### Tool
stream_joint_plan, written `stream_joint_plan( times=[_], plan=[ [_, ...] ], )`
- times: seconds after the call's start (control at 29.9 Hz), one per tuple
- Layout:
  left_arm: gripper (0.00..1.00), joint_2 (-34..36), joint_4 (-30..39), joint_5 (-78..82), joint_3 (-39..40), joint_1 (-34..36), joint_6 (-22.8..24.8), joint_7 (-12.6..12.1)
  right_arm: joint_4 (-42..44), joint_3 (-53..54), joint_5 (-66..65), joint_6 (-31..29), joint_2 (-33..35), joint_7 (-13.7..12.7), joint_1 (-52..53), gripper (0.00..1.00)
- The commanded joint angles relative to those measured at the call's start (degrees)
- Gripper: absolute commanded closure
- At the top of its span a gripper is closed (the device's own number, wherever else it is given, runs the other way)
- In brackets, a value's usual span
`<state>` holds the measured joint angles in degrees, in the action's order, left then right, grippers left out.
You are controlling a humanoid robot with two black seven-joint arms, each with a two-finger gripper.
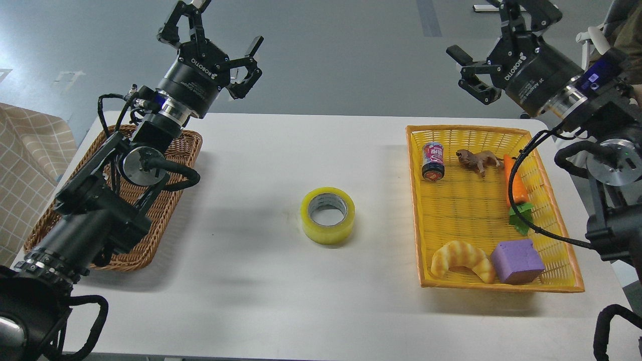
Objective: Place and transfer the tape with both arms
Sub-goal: 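Withdraw the right gripper up and back from the tape roll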
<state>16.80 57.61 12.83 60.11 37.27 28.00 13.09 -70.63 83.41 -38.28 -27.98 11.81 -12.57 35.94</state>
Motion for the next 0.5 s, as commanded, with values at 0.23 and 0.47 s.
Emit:
stream_joint_plan(
  times=[0.23,0.47],
  plan=[
    [0.02,-0.01,0.05,0.26,-0.17,-0.09,0.00,-0.08,3.66,7.21,10.06,-0.02,-5.91,-0.09,0.72,0.00],
    [0.02,0.70,0.05,6.66,0.09,-0.71,0.00,0.18,5.41,7.56,10.42,-0.02,-8.29,0.00,0.10,0.00]
  ],
)
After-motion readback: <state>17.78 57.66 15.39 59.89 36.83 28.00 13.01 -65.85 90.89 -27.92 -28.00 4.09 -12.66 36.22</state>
